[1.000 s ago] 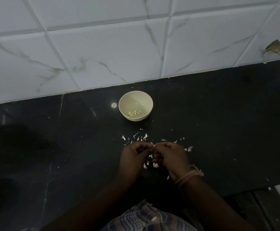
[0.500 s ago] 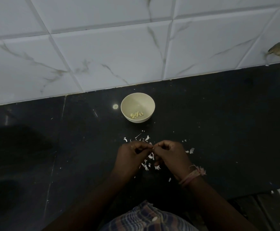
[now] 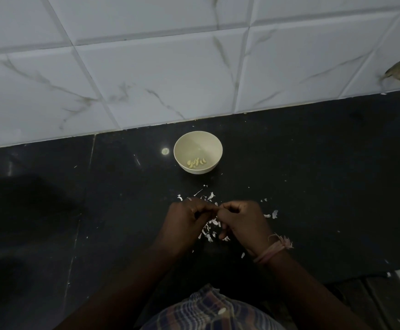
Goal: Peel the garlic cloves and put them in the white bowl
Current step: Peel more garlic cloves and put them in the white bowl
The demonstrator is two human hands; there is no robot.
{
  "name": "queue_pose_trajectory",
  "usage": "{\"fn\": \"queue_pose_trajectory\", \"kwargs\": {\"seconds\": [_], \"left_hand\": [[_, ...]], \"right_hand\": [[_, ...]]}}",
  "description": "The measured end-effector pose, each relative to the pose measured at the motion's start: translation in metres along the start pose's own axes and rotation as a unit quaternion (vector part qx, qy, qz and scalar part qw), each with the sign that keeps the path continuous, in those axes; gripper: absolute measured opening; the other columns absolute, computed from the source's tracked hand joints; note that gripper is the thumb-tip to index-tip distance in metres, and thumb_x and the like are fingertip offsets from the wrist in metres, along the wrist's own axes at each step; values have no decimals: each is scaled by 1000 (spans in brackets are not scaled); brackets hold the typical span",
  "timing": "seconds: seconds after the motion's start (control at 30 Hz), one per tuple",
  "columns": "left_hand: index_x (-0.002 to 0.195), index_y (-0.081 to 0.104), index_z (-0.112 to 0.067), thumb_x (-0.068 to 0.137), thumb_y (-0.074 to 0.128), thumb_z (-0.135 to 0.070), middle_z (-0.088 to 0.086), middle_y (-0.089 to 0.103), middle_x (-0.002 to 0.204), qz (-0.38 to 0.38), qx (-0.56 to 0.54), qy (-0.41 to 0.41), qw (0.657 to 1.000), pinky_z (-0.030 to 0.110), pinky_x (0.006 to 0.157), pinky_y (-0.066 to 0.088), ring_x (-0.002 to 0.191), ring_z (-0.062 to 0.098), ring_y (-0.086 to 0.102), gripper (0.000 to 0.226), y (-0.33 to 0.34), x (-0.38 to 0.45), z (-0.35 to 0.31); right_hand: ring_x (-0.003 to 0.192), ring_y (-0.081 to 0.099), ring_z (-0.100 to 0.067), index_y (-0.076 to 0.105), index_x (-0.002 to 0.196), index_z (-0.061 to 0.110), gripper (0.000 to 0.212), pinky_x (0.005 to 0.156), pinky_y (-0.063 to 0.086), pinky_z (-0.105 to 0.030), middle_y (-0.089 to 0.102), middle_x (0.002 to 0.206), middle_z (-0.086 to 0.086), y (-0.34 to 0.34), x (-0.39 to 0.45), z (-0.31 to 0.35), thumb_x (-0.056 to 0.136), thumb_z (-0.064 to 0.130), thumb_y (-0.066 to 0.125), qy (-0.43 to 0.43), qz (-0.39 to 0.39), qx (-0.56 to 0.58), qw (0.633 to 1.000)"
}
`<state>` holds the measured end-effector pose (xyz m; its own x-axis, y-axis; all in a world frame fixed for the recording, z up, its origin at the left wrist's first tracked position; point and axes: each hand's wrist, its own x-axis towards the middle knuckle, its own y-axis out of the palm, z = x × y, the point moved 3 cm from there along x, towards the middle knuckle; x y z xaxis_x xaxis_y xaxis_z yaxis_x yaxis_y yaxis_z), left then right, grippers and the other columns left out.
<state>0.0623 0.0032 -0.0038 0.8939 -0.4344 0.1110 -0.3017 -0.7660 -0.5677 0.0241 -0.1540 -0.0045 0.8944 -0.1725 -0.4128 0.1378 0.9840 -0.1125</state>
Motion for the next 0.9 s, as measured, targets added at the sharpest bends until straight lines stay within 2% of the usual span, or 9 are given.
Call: {"fn": "queue_pose_trajectory", "kwargs": {"seconds": [0.1, 0.23, 0.43, 0.6, 0.73, 0.9], "left_hand": [[99, 81, -33, 89, 75, -9, -21, 75, 90, -3, 1, -5, 1000, 14, 74, 52, 85, -5, 70, 27, 1, 0, 1], [97, 81, -33, 88, 75, -7, -20, 76, 89, -3, -13, -23, 1000, 20, 72, 55, 82, -4, 71, 27, 3, 0, 4], [96, 82, -29, 86, 74, -1, -18, 77, 88, -5, -60, -74, 995, 26, 76, 59, 81, -3, 72, 31, 7, 0, 3], [95, 83, -23, 86, 72, 2, -13, 78, 86, 1, -87, -110, 990, 22, 75, 58, 79, 2, 74, 28, 9, -1, 3], [96, 82, -16, 87, 72, 3, -7, 80, 88, 1, -129, -142, 981, 23, 78, 59, 83, 8, 76, 24, 13, -2, 5], [92, 82, -15, 86, 74, 3, -5, 79, 84, -8, -162, -163, 973, 23, 77, 60, 82, 12, 76, 20, 14, -2, 3]], "right_hand": [[46, 64, -25, 73, 69, 13, 20, 41, 38, -19, 58, 53, -8, 1, -1, -1, 85, 3, 65, 3, -10, 1, 1000], [43, 61, -25, 71, 64, 10, 23, 41, 39, -17, 56, 51, -8, 3, -2, -3, 84, 1, 65, 5, -25, 15, 1000], [39, 57, -22, 73, 69, 4, 20, 41, 44, -22, 54, 51, -7, 2, -1, -5, 86, -3, 63, 17, -27, 45, 998], [37, 54, -20, 75, 79, -3, 15, 41, 46, -24, 53, 51, -8, 1, 0, -8, 89, -4, 63, 25, -33, 59, 997], [39, 53, -23, 76, 76, 2, 19, 41, 45, -24, 52, 51, -9, 0, 0, -10, 89, -3, 64, 29, -29, 61, 997], [40, 50, -23, 74, 68, 5, 26, 40, 43, -22, 52, 50, -8, 1, -1, -8, 90, -3, 61, 35, -21, 76, 996]]}}
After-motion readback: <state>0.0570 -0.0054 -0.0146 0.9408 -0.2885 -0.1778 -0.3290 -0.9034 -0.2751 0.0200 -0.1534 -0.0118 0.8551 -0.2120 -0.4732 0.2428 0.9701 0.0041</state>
